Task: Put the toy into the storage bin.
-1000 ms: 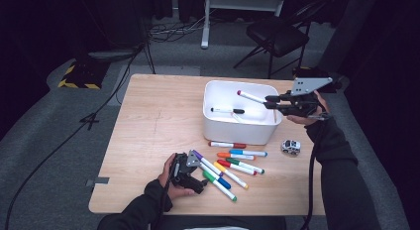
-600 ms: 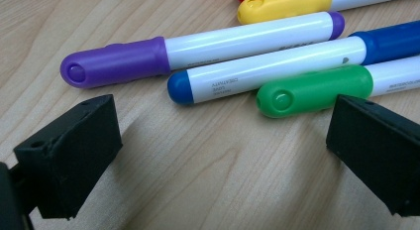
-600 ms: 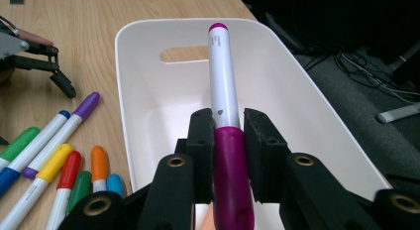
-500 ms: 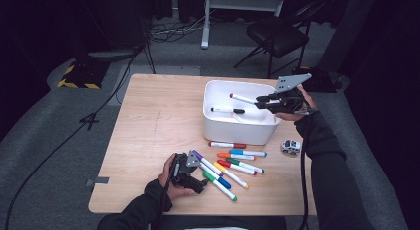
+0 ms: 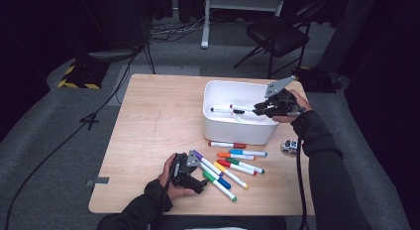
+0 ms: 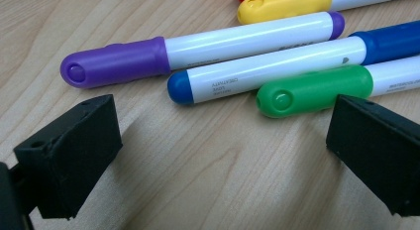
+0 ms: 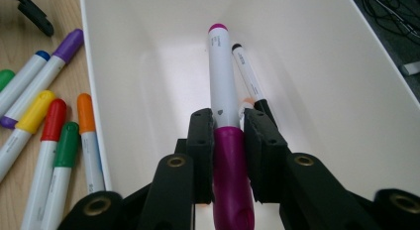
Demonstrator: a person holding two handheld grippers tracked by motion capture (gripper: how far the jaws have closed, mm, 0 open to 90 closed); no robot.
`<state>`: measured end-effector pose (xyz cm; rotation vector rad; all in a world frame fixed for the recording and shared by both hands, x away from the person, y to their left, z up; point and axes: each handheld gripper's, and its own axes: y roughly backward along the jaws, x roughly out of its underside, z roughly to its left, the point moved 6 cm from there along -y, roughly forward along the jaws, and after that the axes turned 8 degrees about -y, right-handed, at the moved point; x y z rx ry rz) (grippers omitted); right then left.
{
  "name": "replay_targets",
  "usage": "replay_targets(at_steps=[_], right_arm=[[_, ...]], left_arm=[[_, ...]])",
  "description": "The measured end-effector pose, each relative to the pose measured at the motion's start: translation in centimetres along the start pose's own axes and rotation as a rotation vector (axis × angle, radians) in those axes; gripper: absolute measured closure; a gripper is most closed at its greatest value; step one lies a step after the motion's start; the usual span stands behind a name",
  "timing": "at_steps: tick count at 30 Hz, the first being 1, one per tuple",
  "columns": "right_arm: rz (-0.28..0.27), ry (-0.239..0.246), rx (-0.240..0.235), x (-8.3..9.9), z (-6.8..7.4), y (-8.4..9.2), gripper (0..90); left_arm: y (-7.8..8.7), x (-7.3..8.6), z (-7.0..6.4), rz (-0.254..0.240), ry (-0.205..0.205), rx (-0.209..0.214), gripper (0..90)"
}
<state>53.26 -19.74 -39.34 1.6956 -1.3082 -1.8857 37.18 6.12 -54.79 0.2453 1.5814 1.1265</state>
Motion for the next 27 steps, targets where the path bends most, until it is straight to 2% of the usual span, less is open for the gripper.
replay_targets(at_steps=[12,16,17,18,23,27], right_arm=[[0.109,-0.009,0.016,1.6,-0.3,-0.2,74.8],[0.114,-0.014,0.015,1.8,-0.4,-0.1,74.8],[0.131,-0.014,0.026,1.9,-0.5,0.0,74.8],[0.126,-0.023,0.013,2.0,-0.4,-0.1,74.8],[0.134,-0.034,0.010,2.3,-0.5,0.0,74.4],[0.120,-0.040,0.007,2.4,-0.4,0.3,72.0]], left_arm=[[0.0,0.0,0.0,0.000,0.000,0.003,0.7],[0.0,0.0,0.0,0.000,0.001,0.002,0.7],[0.0,0.0,0.0,0.000,0.000,0.003,0.7],[0.0,0.0,0.0,0.000,0.000,0.000,0.7],[0.0,0.0,0.0,0.000,0.001,0.003,0.7],[0.0,0.0,0.0,0.000,0.001,0.003,0.7]])
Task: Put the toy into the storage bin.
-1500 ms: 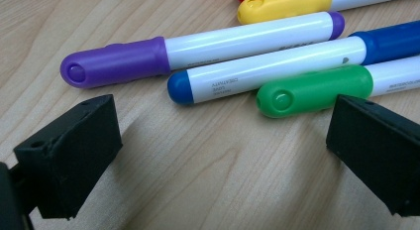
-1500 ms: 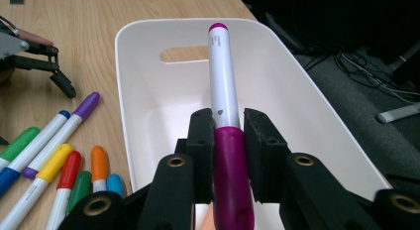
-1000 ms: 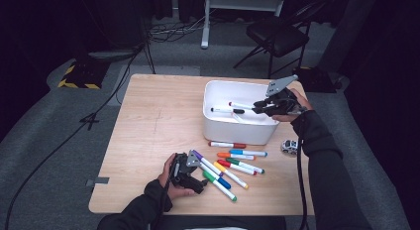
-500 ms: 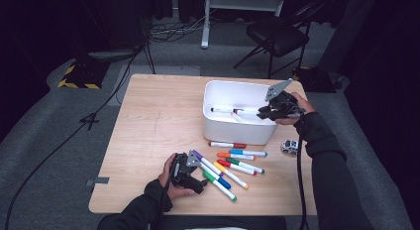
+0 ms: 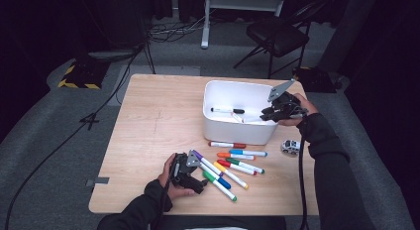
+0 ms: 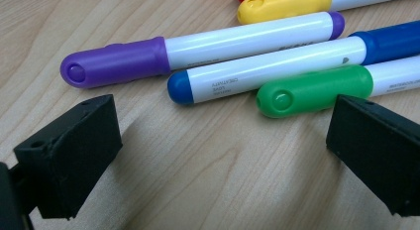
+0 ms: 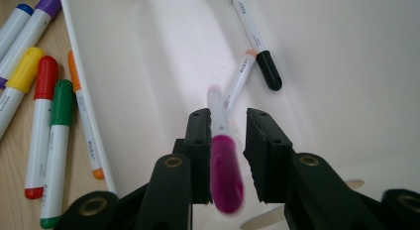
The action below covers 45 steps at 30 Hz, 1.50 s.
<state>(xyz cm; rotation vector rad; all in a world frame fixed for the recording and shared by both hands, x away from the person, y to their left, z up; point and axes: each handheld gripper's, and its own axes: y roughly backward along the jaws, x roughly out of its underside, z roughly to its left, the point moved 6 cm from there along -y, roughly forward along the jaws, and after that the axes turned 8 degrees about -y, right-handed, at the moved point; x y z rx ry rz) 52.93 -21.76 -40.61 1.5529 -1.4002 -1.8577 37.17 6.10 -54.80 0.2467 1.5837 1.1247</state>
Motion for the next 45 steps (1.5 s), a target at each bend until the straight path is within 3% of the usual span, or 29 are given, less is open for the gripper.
replay_targets(at_steps=[7,18,25,30,36,40,45], right_arm=[[-0.051,-0.015,0.009,0.2,-0.2,0.7,70.9],[-0.285,-0.057,0.030,0.9,1.1,3.8,68.5],[-0.396,-0.044,0.029,2.4,3.5,5.7,68.3],[-0.427,-0.021,0.010,4.3,5.9,6.1,67.3],[-0.419,0.006,-0.018,6.6,8.7,4.0,65.3],[-0.374,-0.005,-0.047,7.7,9.5,1.1,64.9],[-0.338,-0.026,-0.118,8.5,11.1,-2.5,65.9]], left_arm=[[0.0,0.0,0.0,0.000,0.000,0.000,0.7],[0.0,0.0,0.0,0.000,0.000,-0.001,0.7],[0.0,0.0,0.0,0.000,-0.001,-0.006,0.7],[0.0,0.0,0.0,0.002,-0.001,-0.004,0.7],[0.0,0.0,0.0,0.006,0.004,-0.002,0.6],[0.1,0.0,0.0,0.007,0.005,0.000,0.6],[0.1,0.0,0.0,0.009,0.008,0.000,0.6]])
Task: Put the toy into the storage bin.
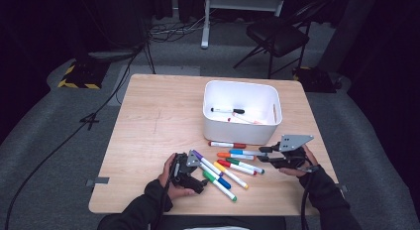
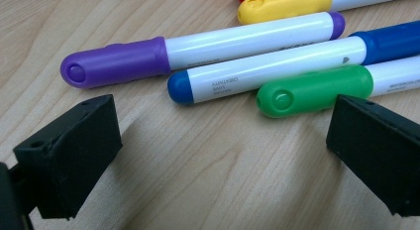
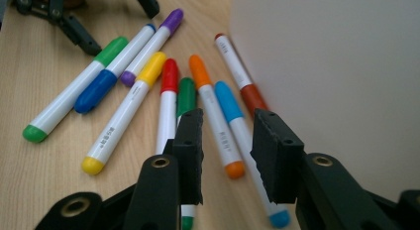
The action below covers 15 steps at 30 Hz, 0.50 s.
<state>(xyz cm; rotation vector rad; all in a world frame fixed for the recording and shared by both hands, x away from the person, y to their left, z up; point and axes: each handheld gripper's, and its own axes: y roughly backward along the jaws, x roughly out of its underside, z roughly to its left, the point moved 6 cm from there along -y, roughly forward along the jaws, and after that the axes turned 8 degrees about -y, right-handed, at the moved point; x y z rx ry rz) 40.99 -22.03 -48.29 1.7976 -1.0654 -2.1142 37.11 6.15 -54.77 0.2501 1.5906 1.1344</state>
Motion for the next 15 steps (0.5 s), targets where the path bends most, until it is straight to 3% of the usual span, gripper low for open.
replay_targets(at_steps=[8,15], right_arm=[[0.024,-0.022,-0.060,1.0,1.6,-2.8,68.7],[0.058,-0.031,-0.062,2.1,1.5,-4.1,71.4]], left_arm=[[0.0,0.0,0.0,-0.001,0.000,-0.002,0.6],[0.0,0.0,0.0,-0.004,-0.005,-0.001,0.6]])
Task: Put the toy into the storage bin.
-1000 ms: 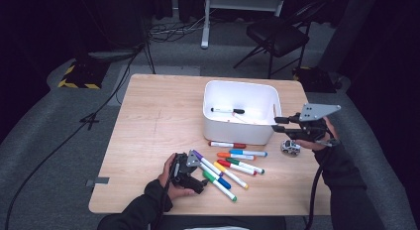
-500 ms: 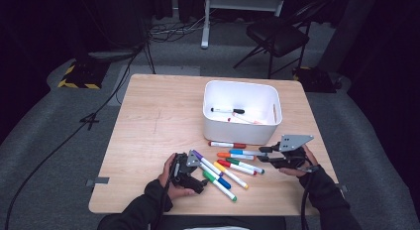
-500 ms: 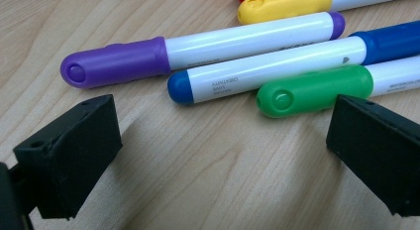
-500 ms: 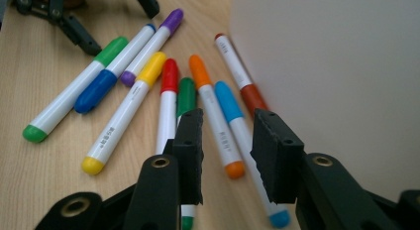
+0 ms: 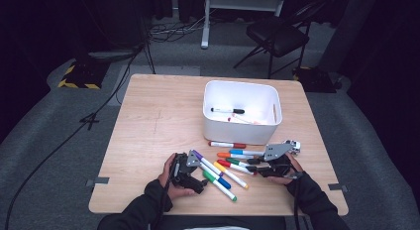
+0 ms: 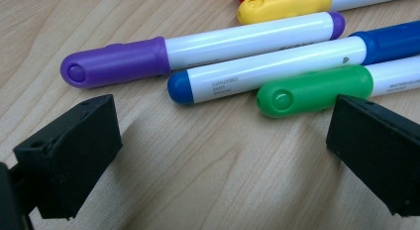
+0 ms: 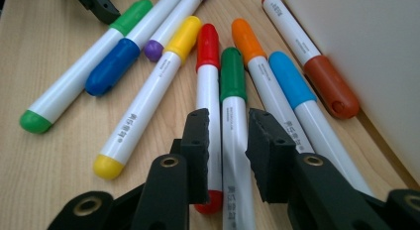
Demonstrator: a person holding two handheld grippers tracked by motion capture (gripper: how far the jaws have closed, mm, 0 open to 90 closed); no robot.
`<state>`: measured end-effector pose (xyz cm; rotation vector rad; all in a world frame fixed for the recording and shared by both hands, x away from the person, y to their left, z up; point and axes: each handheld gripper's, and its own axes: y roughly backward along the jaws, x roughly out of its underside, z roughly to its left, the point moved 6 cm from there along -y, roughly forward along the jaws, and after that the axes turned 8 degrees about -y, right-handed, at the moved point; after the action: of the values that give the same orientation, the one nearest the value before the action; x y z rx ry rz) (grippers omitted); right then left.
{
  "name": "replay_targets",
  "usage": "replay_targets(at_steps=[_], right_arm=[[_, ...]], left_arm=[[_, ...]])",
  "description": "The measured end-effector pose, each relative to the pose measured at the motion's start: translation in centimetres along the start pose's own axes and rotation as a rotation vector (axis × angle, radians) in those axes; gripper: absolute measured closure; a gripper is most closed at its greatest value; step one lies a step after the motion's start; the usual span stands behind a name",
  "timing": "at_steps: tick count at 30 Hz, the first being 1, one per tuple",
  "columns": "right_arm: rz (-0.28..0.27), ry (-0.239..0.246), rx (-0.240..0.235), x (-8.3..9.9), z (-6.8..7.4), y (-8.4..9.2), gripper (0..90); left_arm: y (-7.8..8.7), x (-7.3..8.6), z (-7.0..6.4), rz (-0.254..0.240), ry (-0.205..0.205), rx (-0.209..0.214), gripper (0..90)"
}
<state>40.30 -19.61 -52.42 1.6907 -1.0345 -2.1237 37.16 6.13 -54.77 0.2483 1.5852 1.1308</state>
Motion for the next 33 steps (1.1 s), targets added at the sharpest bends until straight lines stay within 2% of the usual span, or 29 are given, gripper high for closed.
replay_targets(at_steps=[2,4,5,8,11,12,13,14,18,19,20,22,23,24,25,28,30,31,33], right_arm=[[-0.012,-0.023,0.004,0.1,-0.2,0.0,72.0],[-0.012,-0.032,0.010,0.2,-0.5,-0.1,72.2],[-0.010,-0.036,0.006,0.3,-0.5,-0.1,72.2],[0.021,-0.017,0.025,0.7,-0.6,-0.4,72.6],[0.041,-0.020,0.023,1.0,-0.6,-0.8,74.4],[0.033,-0.013,0.020,1.0,-0.6,-0.8,75.6],[0.033,-0.039,0.016,1.1,-0.3,-0.8,76.8],[0.033,-0.017,0.019,1.1,-0.5,-0.7,77.0],[0.029,-0.018,0.015,1.6,-0.5,-0.2,77.2],[0.036,-0.033,0.018,1.8,-0.4,0.1,77.1],[0.040,-0.013,0.021,2.0,-0.6,0.3,77.1],[0.054,-0.027,0.022,2.4,-0.6,0.9,77.2],[0.050,-0.036,0.024,2.5,-0.6,1.1,77.1],[0.048,-0.027,0.029,2.6,-0.7,1.3,77.1],[0.060,-0.042,0.031,2.9,-0.6,1.6,77.1],[0.056,-0.024,0.036,3.4,-0.8,2.2,77.1],[0.069,-0.039,0.042,3.8,-0.8,2.7,77.0],[0.066,-0.015,0.046,3.9,-0.9,2.9,77.0],[0.074,-0.039,0.050,4.0,-0.8,3.2,76.5]], left_arm=[[0.0,0.0,0.0,0.000,0.000,0.000,0.6],[0.1,0.1,-0.2,0.015,0.025,0.005,0.6],[0.1,0.1,-0.2,0.014,0.024,0.004,0.6],[0.1,0.1,-0.2,0.014,0.024,0.004,0.7],[0.1,0.1,-0.2,0.013,0.024,0.002,0.6],[0.1,0.1,-0.2,0.014,0.024,0.004,0.6],[0.1,0.1,-0.2,0.014,0.024,0.004,0.6],[0.1,0.1,-0.2,0.014,0.025,0.004,0.6],[0.1,0.1,-0.2,0.013,0.024,0.004,0.6],[0.0,0.1,-0.1,0.008,0.013,0.001,0.6],[0.1,0.1,-0.1,0.012,0.020,0.001,0.6],[0.1,0.1,-0.1,0.012,0.020,0.004,0.6],[0.0,0.0,0.0,0.000,-0.001,0.002,0.6],[0.0,0.0,0.0,0.004,0.006,0.001,0.6],[0.1,0.1,-0.2,0.013,0.025,0.002,0.6],[0.1,0.1,-0.2,0.013,0.024,0.002,0.6],[0.1,0.1,-0.2,0.014,0.025,0.004,0.6],[0.1,0.1,-0.2,0.014,0.024,0.004,0.6],[0.1,0.1,-0.2,0.014,0.024,0.004,0.6]])
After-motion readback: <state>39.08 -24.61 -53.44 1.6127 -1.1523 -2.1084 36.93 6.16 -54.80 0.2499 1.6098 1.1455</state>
